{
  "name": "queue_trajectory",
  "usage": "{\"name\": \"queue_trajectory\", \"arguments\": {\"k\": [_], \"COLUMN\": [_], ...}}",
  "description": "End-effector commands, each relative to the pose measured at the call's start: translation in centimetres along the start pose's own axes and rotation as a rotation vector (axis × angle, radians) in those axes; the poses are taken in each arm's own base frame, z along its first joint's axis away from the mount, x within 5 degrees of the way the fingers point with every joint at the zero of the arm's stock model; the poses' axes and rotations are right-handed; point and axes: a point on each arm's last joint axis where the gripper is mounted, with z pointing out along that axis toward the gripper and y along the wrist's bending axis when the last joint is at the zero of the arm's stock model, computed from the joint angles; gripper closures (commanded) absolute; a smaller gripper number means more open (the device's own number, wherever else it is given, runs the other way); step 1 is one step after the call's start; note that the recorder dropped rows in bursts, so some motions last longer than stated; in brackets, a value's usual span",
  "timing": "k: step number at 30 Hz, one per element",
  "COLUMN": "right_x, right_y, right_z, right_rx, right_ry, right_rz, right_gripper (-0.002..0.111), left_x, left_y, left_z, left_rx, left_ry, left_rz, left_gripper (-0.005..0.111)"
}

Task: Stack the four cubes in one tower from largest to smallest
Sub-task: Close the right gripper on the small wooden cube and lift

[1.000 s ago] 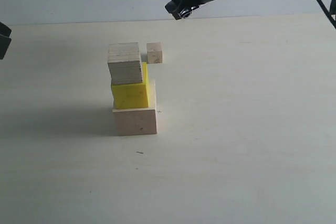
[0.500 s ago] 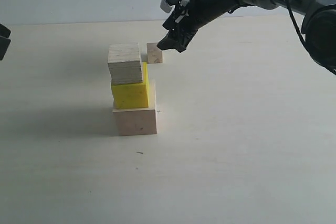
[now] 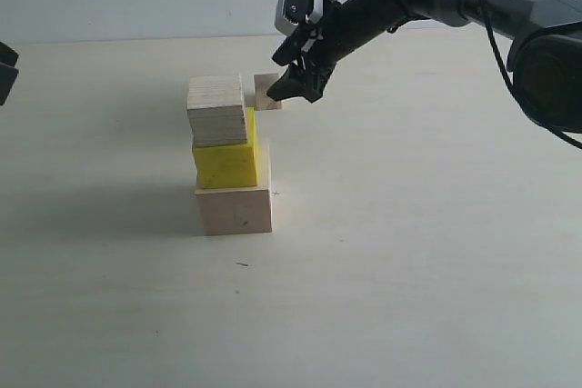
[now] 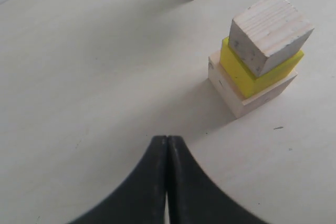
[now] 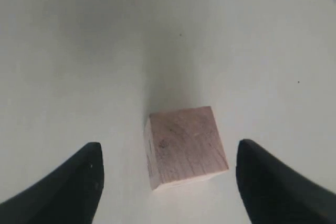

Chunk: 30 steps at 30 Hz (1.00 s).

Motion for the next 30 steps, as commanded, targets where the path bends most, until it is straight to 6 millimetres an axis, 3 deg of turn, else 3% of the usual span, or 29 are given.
{"name": "queue_trajectory", "arguments": {"k": [1, 19, 30], "right_x": [-0.5, 0.4, 2.0], "right_y": [-0.8, -1.1, -0.7], "right_z": [-0.3, 0.9, 2.6], "right_rx": [0.069, 0.104, 0.066], "right_ry": [-0.03, -0.053, -0.049], "right_rz": [-0.017, -0.01, 0.02], "right_gripper": [0.04, 0.04, 0.04], "left_x": [0.0, 0.0, 0.0], "left_y": [0.1, 0.1, 0.1], "left_z": [0.2, 0.2, 0.2], "left_rx": [-0.005, -0.005, -0.005], "left_ry": [0.004, 0.004, 0.004], "left_rz": [0.004, 0.004, 0.004], "left_gripper": [0.107, 0.107, 0.107]}}
